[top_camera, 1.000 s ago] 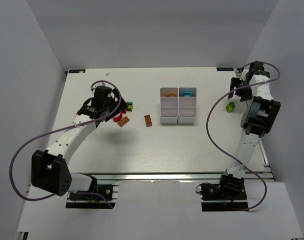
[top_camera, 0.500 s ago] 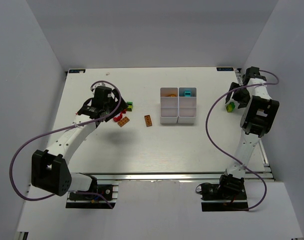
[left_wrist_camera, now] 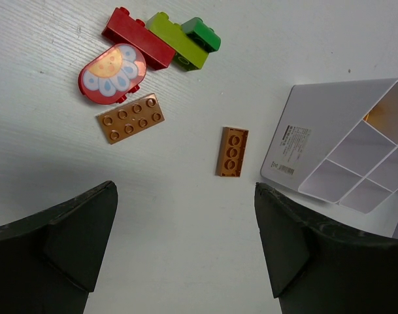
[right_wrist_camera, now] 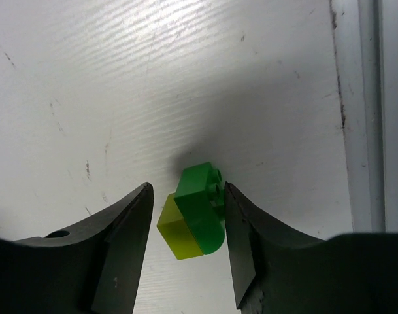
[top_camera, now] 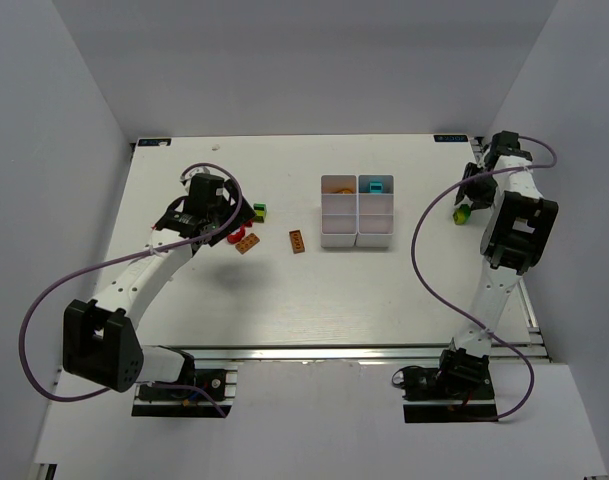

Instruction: Sort the legos into containers by color

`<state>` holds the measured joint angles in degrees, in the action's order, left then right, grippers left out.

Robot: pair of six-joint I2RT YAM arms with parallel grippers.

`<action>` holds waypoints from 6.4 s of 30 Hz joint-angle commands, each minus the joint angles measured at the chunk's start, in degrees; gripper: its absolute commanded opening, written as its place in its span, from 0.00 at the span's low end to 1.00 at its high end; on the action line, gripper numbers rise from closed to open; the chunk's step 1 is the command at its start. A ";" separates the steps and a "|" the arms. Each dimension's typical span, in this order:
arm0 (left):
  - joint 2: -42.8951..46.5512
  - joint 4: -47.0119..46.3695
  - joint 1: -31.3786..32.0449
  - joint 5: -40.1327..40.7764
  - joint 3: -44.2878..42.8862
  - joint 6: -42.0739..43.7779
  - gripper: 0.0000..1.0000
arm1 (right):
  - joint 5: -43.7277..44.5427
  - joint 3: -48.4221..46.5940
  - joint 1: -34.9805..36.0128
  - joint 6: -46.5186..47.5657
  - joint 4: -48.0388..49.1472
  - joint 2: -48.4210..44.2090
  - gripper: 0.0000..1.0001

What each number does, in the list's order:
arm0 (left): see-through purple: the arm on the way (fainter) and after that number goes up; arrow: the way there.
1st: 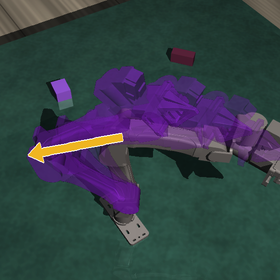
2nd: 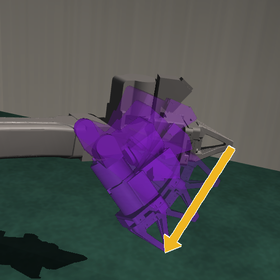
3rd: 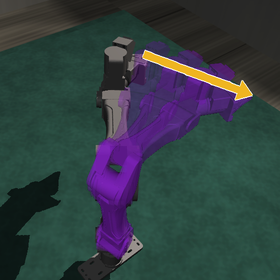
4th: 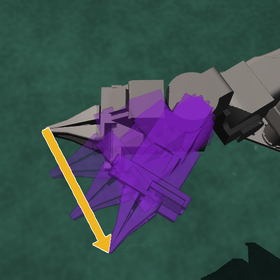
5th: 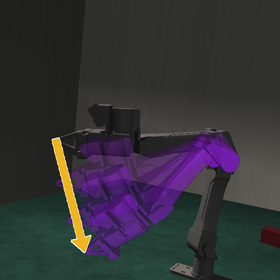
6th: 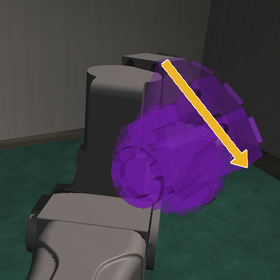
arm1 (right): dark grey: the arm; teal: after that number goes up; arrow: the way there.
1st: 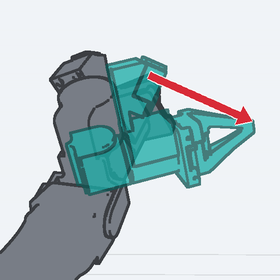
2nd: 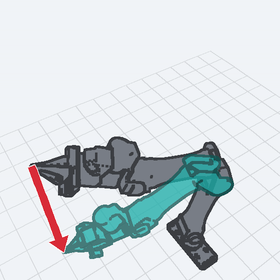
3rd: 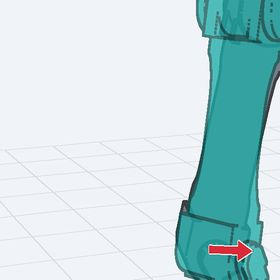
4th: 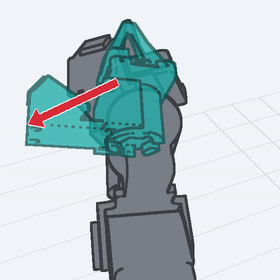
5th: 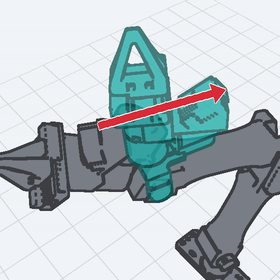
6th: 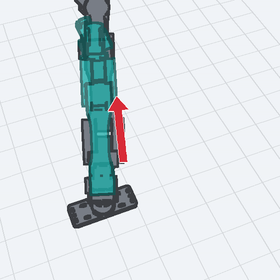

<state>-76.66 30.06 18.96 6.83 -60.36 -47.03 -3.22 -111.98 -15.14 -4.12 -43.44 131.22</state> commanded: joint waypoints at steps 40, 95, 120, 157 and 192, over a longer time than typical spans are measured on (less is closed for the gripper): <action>3.36 -22.32 0.55 -20.36 3.05 0.01 0.92 | -16.54 -0.61 2.39 12.55 -0.33 -14.92 0.00; -9.55 -41.40 18.39 -13.24 -4.50 -5.18 0.71 | -11.45 7.66 43.79 -5.28 6.35 -34.36 0.00; -12.63 -43.77 18.83 -16.32 -5.56 -6.15 0.25 | -11.81 9.41 43.70 -5.55 6.79 -34.98 0.00; -2.09 -37.18 17.07 -10.35 4.19 -2.37 0.00 | -14.52 30.86 32.72 43.40 26.83 -38.32 0.00; -1.03 -37.10 16.90 -9.47 5.16 -2.37 0.00 | -13.92 36.13 32.63 46.13 28.68 -33.92 0.27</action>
<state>-79.77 -6.50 36.12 -2.92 -55.64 -49.56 -17.61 -76.07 17.69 42.17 -16.91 96.92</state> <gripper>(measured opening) 0.458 0.350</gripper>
